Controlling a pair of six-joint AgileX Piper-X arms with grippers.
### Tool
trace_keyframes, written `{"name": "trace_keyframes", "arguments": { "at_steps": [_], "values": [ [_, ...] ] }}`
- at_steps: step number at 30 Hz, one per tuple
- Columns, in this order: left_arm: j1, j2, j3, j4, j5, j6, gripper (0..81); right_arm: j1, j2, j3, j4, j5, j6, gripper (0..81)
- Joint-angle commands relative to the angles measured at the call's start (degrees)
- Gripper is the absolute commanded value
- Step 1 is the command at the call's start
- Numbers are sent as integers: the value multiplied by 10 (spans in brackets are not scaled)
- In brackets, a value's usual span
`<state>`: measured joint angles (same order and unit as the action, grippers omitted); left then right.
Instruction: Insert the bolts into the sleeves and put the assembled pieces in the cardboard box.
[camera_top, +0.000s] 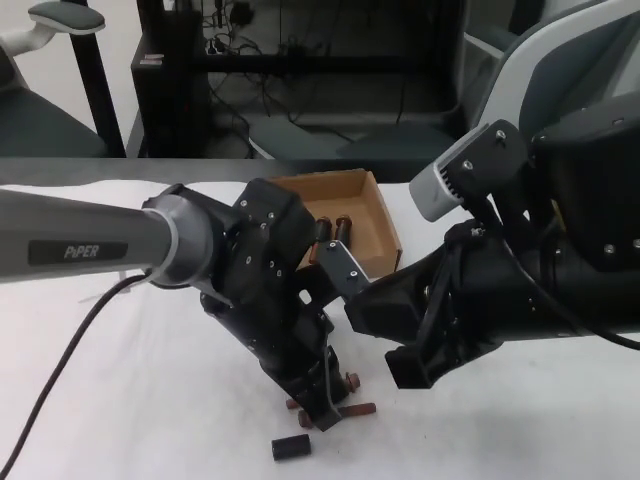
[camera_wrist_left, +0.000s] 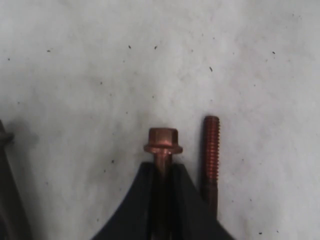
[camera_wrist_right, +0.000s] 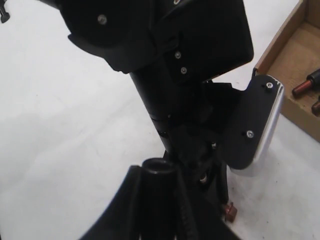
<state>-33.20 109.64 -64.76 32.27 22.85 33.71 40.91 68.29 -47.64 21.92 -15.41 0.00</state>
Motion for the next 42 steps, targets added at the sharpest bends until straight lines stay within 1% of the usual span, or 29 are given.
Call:
{"name": "trace_keyframes", "arguments": {
  "at_steps": [1,9,13,17,24,27,30,34,37,39,42],
  "values": [
    [-1,0,2,37,-28,2,17,2,-7,-1,-8,-6,-4,6],
    [0,-36,7,87,-48,-1,17,2,-11,-2,-3,-4,-4,6],
    [8,-87,43,59,-45,-45,17,2,-27,-2,15,-3,0,6],
    [28,-154,104,15,-44,-86,17,2,-42,-2,24,1,0,6],
    [82,-306,211,-46,29,-143,17,2,-46,-2,27,0,14,6],
    [109,-375,245,-86,78,-183,17,2,-46,-2,27,0,14,6],
    [138,-438,272,-154,141,-247,17,2,-46,-2,27,-7,14,6],
    [166,-496,300,-290,188,-348,17,2,-45,0,23,-22,14,6],
    [180,-505,319,-429,207,-447,17,2,-45,9,-7,-38,16,6],
    [184,-501,330,-514,210,-511,17,2,-45,18,-44,-55,45,6],
    [184,-499,344,-591,210,-566,17,2,-43,32,-101,-76,83,6]
  ]
}}
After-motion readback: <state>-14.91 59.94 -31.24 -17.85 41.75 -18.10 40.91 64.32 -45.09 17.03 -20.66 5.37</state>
